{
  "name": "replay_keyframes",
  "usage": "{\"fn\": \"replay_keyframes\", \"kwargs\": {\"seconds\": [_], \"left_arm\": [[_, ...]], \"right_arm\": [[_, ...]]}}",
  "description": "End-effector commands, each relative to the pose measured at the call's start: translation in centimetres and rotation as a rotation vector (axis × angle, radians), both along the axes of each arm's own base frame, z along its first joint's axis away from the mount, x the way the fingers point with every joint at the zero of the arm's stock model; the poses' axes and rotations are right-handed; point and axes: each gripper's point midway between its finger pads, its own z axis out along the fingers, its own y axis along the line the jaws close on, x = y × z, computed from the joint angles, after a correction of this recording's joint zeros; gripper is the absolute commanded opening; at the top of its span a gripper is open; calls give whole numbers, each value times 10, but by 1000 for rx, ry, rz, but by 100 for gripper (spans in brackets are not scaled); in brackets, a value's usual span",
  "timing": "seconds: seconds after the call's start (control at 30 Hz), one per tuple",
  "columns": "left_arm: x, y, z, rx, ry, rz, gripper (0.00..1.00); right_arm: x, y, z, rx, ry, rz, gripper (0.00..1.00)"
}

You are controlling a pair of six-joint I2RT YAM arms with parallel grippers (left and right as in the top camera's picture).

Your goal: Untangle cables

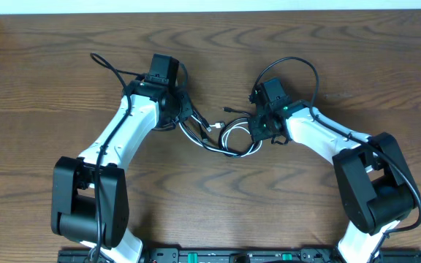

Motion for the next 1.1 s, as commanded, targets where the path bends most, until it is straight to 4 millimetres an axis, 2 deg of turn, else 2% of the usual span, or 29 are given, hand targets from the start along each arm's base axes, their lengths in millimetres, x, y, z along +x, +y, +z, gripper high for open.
{"fn": "replay_keyframes", "kwargs": {"seconds": [0.0,0.03,0.07,0.17,0.23,0.27,0.37,0.43,0.5,0.63,0.83,1.07], "left_arm": [[14,-3,49,-2,-137,-56,7],[14,-3,58,-8,-161,-56,7],[13,-3,72,-16,-196,-55,13],[10,-2,101,-31,-270,-54,60],[9,-2,113,-38,-305,-54,76],[8,-2,116,-40,-313,-54,79],[4,-1,115,-37,-296,-54,81],[-3,-1,107,-37,-257,-60,81],[-11,-9,101,-73,-225,-86,80],[-25,-33,87,-106,-181,-190,74],[-49,-88,63,-142,-147,-533,72],[-74,-133,52,-344,-128,-818,70]], "right_arm": [[-1,6,25,78,-13,-14,1],[1,7,38,97,-34,-17,1],[2,8,56,126,-61,-18,1],[-2,18,102,252,-111,10,1],[-9,25,131,350,-123,10,1],[-12,26,141,380,-123,9,1],[-23,21,157,392,-119,-23,1],[-30,14,158,372,-98,-54,1],[-34,12,155,361,-78,-60,1],[-40,11,152,360,-48,-63,1],[-46,16,157,384,-60,57,1],[-48,11,165,466,-43,112,1]]}}
